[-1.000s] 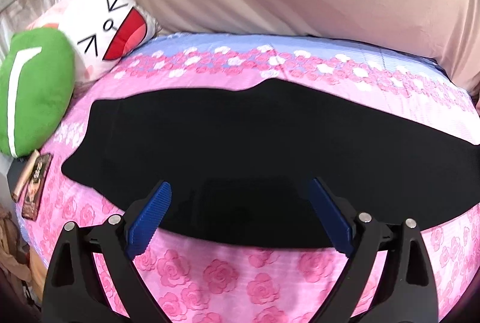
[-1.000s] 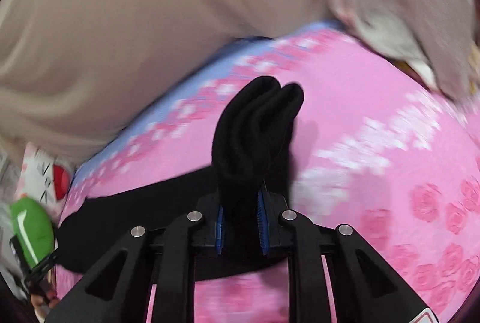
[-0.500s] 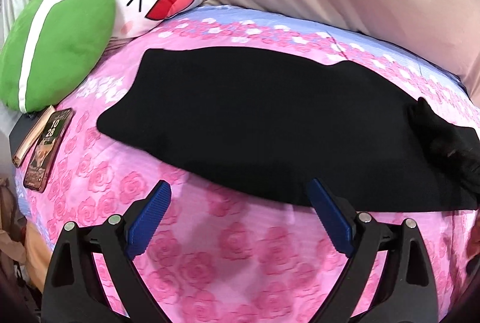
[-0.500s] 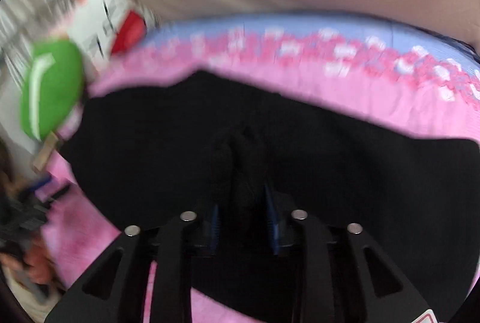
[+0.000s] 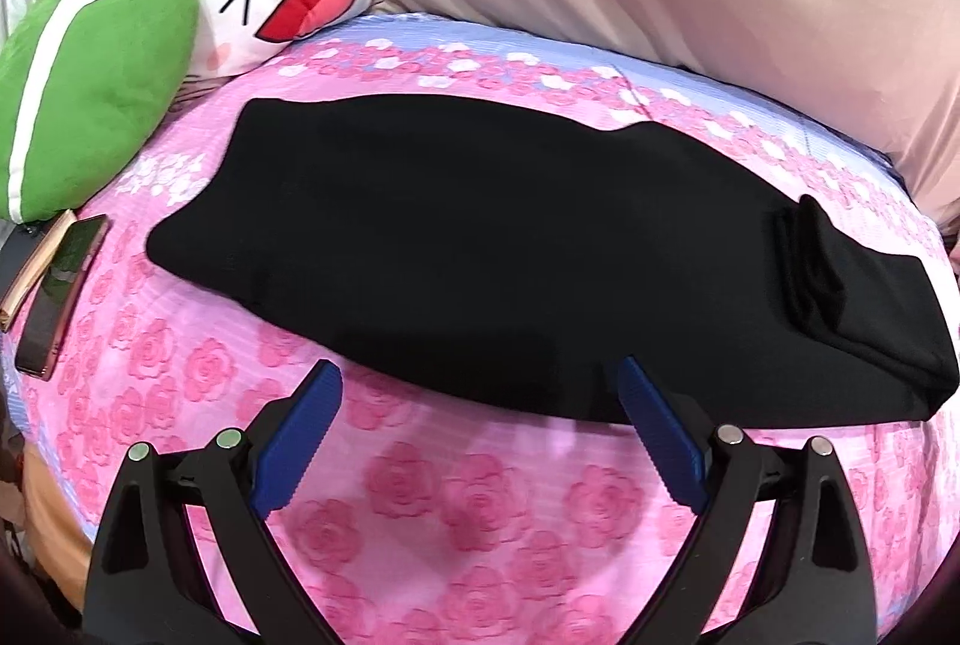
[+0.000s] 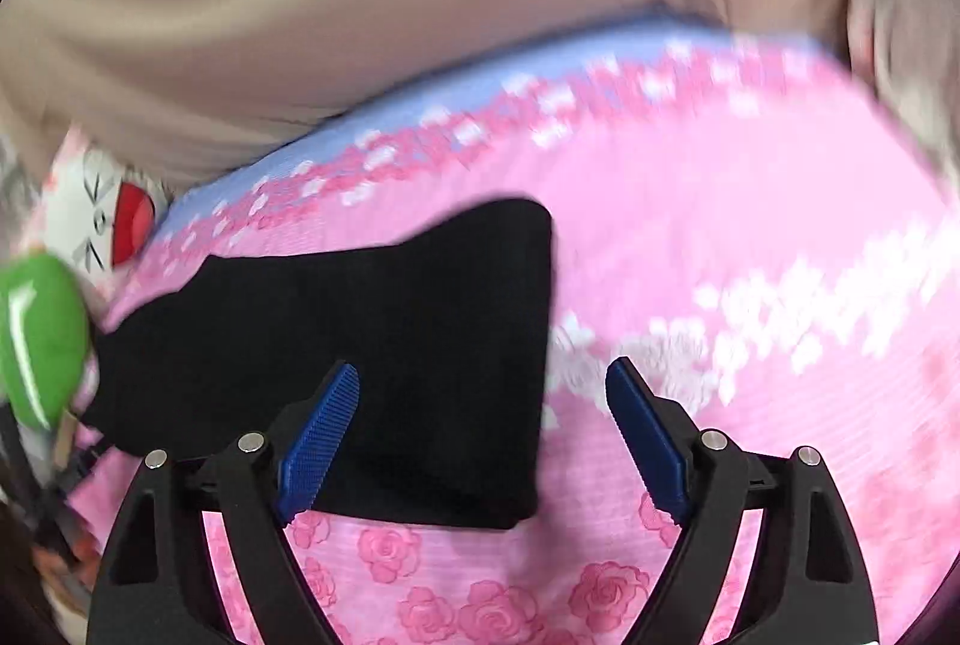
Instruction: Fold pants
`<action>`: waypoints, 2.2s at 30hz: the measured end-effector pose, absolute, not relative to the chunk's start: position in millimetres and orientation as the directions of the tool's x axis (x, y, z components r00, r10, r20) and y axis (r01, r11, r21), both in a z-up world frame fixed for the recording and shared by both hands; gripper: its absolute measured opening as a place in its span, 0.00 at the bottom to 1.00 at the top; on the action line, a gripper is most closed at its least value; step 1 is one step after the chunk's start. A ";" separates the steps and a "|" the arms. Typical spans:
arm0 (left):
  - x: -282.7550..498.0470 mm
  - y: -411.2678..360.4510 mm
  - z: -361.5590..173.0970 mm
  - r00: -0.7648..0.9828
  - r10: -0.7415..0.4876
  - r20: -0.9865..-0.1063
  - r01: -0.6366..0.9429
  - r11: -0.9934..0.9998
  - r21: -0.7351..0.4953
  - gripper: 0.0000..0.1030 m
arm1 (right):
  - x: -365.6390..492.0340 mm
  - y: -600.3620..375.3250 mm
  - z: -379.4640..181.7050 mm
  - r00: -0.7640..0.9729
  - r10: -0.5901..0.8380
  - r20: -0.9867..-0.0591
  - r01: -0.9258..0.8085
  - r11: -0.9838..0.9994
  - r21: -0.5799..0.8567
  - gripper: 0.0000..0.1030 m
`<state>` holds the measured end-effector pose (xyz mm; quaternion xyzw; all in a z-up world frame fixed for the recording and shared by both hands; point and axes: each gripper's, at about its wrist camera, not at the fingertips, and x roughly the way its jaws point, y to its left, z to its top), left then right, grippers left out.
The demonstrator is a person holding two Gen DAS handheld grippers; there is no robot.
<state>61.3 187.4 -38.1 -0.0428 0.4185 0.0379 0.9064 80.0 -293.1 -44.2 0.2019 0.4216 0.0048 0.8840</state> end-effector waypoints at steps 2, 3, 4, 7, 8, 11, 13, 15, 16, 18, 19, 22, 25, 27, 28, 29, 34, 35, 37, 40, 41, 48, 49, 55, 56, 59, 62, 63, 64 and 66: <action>62.0 179.1 -38.5 0.642 0.032 -0.766 -0.097 0.994 -0.040 0.88 | 89.2 -295.6 -60.5 0.621 0.223 -0.751 0.165 0.900 0.404 0.80; 61.9 175.9 -38.0 0.640 0.030 -0.768 -0.092 0.995 -0.037 0.88 | 94.7 -294.4 -69.8 0.605 0.239 -0.759 0.170 0.893 0.417 0.80; 61.1 172.8 -37.1 0.639 0.030 -0.769 -0.087 0.996 -0.034 0.88 | 95.9 -291.4 -78.4 0.591 0.260 -0.763 0.167 0.887 0.432 0.82; 58.1 169.7 -34.3 0.639 0.047 -0.767 -0.094 0.995 -0.018 0.89 | 98.4 -271.9 -85.5 0.608 0.279 -0.744 0.121 0.893 0.434 0.86; 58.2 169.9 -34.2 0.638 0.056 -0.768 -0.102 0.995 -0.013 0.89 | 99.2 -261.5 -84.6 0.613 0.256 -0.748 0.117 0.906 0.406 0.81; 60.3 173.5 -34.9 0.627 0.069 -0.776 -0.130 0.991 -0.016 0.89 | 97.4 -246.6 -81.6 0.630 0.205 -0.749 0.092 0.938 0.334 0.36; 61.4 176.4 -34.4 0.621 0.074 -0.781 -0.149 0.989 -0.025 0.89 | 94.8 -251.9 -76.7 0.639 0.229 -0.734 0.089 0.926 0.366 0.26; 61.1 178.2 -32.3 0.620 0.085 -0.780 -0.161 0.987 -0.020 0.89 | 86.1 -257.4 -66.0 0.659 0.222 -0.719 0.081 0.929 0.361 0.19; 60.4 178.6 -30.8 0.620 0.095 -0.779 -0.167 0.986 -0.013 0.89 | 79.1 -261.2 -57.4 0.676 0.198 -0.710 0.082 0.937 0.339 0.16; 59.0 179.1 -28.6 0.620 0.110 -0.777 -0.175 0.985 0.000 0.89 | 67.9 -271.6 -44.4 0.707 0.159 -0.690 0.094 0.945 0.314 0.15; 58.6 178.9 -28.1 0.619 0.115 -0.777 -0.178 0.984 0.004 0.89 | 63.3 -282.2 -38.7 0.716 0.167 -0.678 0.094 0.939 0.331 0.15; 58.3 176.0 -28.8 0.614 0.117 -0.780 -0.178 0.984 0.008 0.89 | 47.3 -306.3 -26.5 0.727 0.176 -0.664 0.091 0.933 0.347 0.15; 57.1 171.1 -32.6 0.607 0.118 -0.785 -0.181 0.983 0.008 0.89 | 24.5 -335.2 -25.0 0.732 0.087 -0.676 0.169 0.937 0.304 0.15; 56.7 172.3 -37.0 0.598 0.109 -0.794 -0.192 0.981 -0.009 0.89 | 5.1 -366.5 -36.0 0.721 0.043 -0.692 0.251 0.914 0.318 0.15; 57.1 176.3 -41.2 0.588 0.090 -0.804 -0.204 0.978 -0.040 0.89 | -5.0 -381.5 -46.4 0.707 0.025 -0.706 0.294 0.899 0.326 0.17; 58.1 179.0 -44.1 0.582 0.076 -0.809 -0.213 0.975 -0.062 0.89 | -7.4 -388.0 -56.1 0.684 0.029 -0.729 0.304 0.897 0.320 0.17; 58.1 209.1 -53.5 0.573 0.073 -0.817 -0.336 0.930 -0.153 0.89 | -17.8 -379.4 -65.3 0.640 -0.075 -0.765 0.372 0.901 0.223 0.40; 56.8 218.7 -53.1 0.574 0.080 -0.815 -0.360 0.919 -0.163 0.89 | -24.9 -364.0 -45.6 0.655 -0.219 -0.723 0.416 0.904 0.102 0.55; 57.3 229.4 -54.3 0.574 0.066 -0.816 -0.366 0.912 -0.184 0.89 | -33.7 -333.3 -16.8 0.721 -0.288 -0.631 0.384 0.923 0.017 0.74; 61.5 232.7 -59.8 0.557 0.052 -0.829 -0.353 0.918 -0.180 0.89 | -21.4 -286.7 -0.9 0.765 -0.169 -0.622 0.221 0.975 0.007 0.74; 62.6 230.6 -60.8 0.558 0.055 -0.828 -0.346 0.922 -0.173 0.89 | -11.4 -266.8 -3.7 0.758 -0.095 -0.646 0.146 0.989 0.025 0.74; 68.1 212.7 -67.1 0.567 -0.051 -0.822 -0.224 0.951 -0.214 0.91 | 55.4 -192.9 -83.6 0.599 -0.048 -0.799 0.050 0.999 -0.022 0.49; 69.4 215.2 -66.8 0.572 -0.067 -0.817 -0.213 0.950 -0.227 0.91 | 57.3 -190.3 -81.8 0.614 -0.061 -0.787 0.055 0.998 -0.034 0.26; 82.9 234.5 -66.2 0.601 -0.137 -0.787 -0.210 0.923 -0.321 0.94 | 84.7 -166.1 -57.1 0.621 -0.001 -0.784 0.034 0.999 0.026 0.24; 85.4 235.3 -66.5 0.606 -0.136 -0.784 -0.213 0.922 -0.324 0.94 | 90.1 -163.7 -65.4 0.598 0.009 -0.801 0.029 0.999 0.033 0.29; 89.1 231.5 -67.2 0.615 -0.105 -0.781 -0.228 0.925 -0.304 0.95 | 83.9 -164.3 -62.2 0.620 -0.002 -0.785 0.055 0.998 0.041 0.38; 94.6 227.6 -68.4 0.623 -0.058 -0.780 -0.256 0.927 -0.274 0.95 | 62.6 -175.0 -35.5 0.683 0.056 -0.728 0.060 0.989 0.133 0.62; 97.0 227.2 -68.7 0.626 -0.046 -0.778 -0.266 0.926 -0.268 0.95 | 56.2 -179.0 -28.5 0.695 0.043 -0.717 0.067 0.990 0.125 0.64; 100.5 226.3 -69.0 0.631 -0.032 -0.775 -0.276 0.924 -0.264 0.94 | 50.9 -184.0 -21.3 0.705 0.026 -0.708 0.076 0.991 0.112 0.65; 106.4 222.5 -67.9 0.631 0.023 -0.776 -0.298 0.930 -0.215 0.67 | 36.1 -200.9 -10.2 0.720 0.010 -0.694 0.101 0.988 0.118 0.71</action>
